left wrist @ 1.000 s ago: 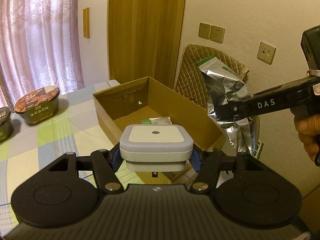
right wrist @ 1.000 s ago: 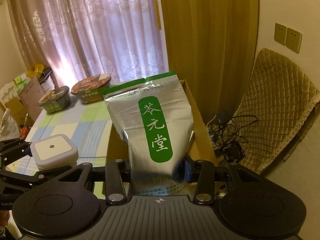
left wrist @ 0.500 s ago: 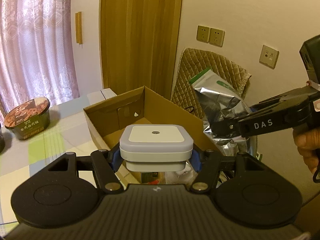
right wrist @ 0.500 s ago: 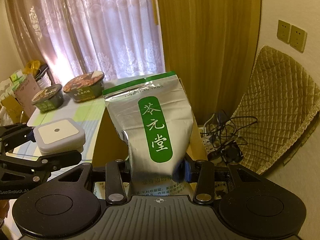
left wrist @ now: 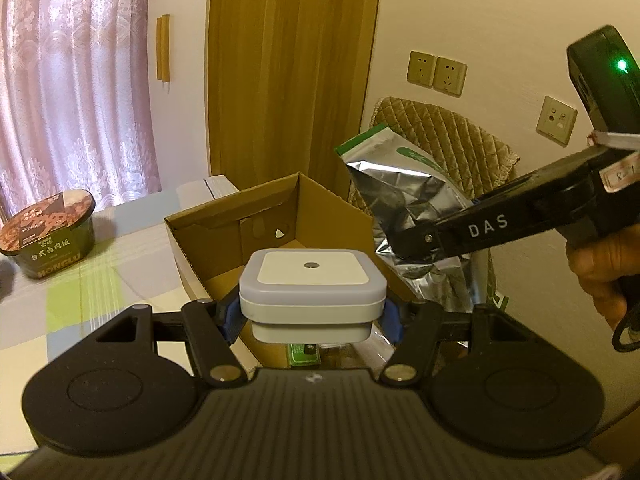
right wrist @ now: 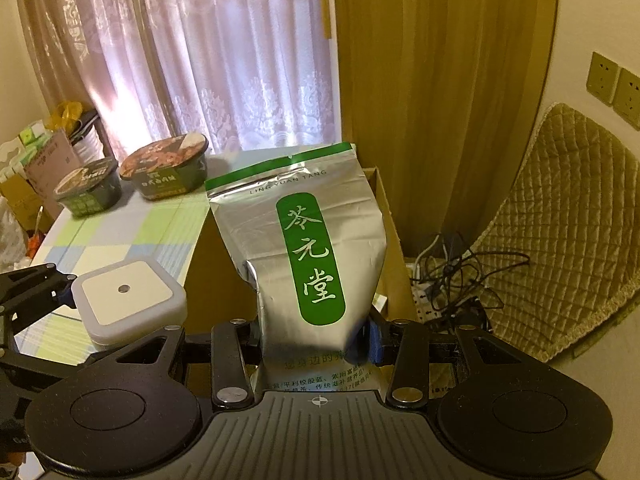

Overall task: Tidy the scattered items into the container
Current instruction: 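Carry the night light and tea pouch in both tools over the cardboard box, then open the left tool over the box while the right tool releases the tea pouch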

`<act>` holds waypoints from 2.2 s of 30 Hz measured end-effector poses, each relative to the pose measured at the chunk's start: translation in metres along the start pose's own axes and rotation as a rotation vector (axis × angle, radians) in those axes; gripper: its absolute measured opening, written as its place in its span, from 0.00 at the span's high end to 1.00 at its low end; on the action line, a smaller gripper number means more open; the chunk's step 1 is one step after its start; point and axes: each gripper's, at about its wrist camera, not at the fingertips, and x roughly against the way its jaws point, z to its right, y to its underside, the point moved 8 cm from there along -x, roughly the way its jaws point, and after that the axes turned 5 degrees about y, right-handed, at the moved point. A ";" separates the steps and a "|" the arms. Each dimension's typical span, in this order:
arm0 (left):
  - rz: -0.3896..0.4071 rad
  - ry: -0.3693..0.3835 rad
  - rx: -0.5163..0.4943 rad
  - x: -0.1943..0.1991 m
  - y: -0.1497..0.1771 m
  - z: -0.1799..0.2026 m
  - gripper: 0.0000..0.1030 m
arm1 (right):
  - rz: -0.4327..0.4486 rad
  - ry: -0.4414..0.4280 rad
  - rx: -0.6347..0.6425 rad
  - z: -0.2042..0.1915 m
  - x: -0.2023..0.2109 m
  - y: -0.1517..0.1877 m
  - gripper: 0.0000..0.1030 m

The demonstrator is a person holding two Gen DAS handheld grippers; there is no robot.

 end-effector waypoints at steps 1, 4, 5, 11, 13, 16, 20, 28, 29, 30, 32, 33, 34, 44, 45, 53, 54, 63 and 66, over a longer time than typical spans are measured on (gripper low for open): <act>0.000 -0.002 -0.002 -0.003 -0.001 -0.001 0.41 | -0.002 0.000 0.001 0.000 -0.002 -0.001 0.55; 0.001 -0.010 -0.005 -0.012 -0.003 -0.006 0.41 | -0.009 -0.003 0.000 0.000 -0.009 -0.002 0.55; 0.001 -0.011 -0.004 -0.015 -0.004 -0.008 0.41 | -0.013 -0.003 -0.002 0.000 -0.012 -0.002 0.55; -0.001 -0.016 0.005 -0.033 -0.007 -0.018 0.41 | -0.030 -0.001 -0.005 0.001 -0.023 -0.002 0.55; -0.004 -0.015 0.006 -0.038 -0.007 -0.021 0.41 | -0.034 0.000 -0.006 0.002 -0.026 -0.001 0.55; -0.010 -0.016 0.004 -0.044 -0.006 -0.026 0.41 | -0.040 0.001 -0.005 0.002 -0.031 0.000 0.55; -0.018 -0.018 0.006 -0.049 -0.003 -0.033 0.41 | -0.048 0.000 -0.004 0.002 -0.037 0.002 0.55; -0.017 -0.015 0.004 -0.056 -0.004 -0.041 0.41 | -0.061 -0.005 0.001 0.000 -0.049 0.003 0.55; -0.015 -0.016 0.004 -0.057 -0.004 -0.041 0.41 | -0.062 -0.004 0.001 0.000 -0.050 0.002 0.55; -0.014 -0.015 0.004 -0.057 -0.005 -0.042 0.41 | -0.062 -0.003 0.001 0.000 -0.051 0.001 0.55; -0.015 -0.013 0.002 -0.059 -0.004 -0.043 0.41 | -0.062 -0.002 0.000 0.001 -0.053 0.000 0.55; -0.015 -0.012 0.001 -0.060 -0.005 -0.043 0.41 | -0.062 -0.001 0.000 0.002 -0.055 0.000 0.55; -0.015 -0.011 0.001 -0.061 -0.005 -0.043 0.41 | -0.062 0.000 0.000 0.002 -0.056 -0.001 0.55; -0.017 -0.008 0.002 -0.070 -0.005 -0.045 0.41 | -0.064 -0.004 -0.002 0.006 -0.066 -0.003 0.55; -0.015 -0.008 0.005 -0.071 -0.005 -0.045 0.41 | -0.064 -0.004 -0.002 0.006 -0.066 -0.003 0.55; -0.009 -0.027 0.008 -0.073 -0.007 -0.047 0.26 | -0.069 0.000 -0.006 0.009 -0.070 -0.002 0.55; -0.005 -0.033 0.005 -0.072 -0.007 -0.048 0.26 | -0.069 0.000 -0.006 0.009 -0.070 -0.002 0.55; -0.001 -0.036 0.013 -0.065 -0.005 -0.054 0.26 | -0.072 0.001 -0.006 0.009 -0.070 -0.001 0.55; 0.000 -0.038 0.016 -0.060 -0.004 -0.055 0.26 | -0.073 0.001 -0.004 0.008 -0.070 -0.001 0.55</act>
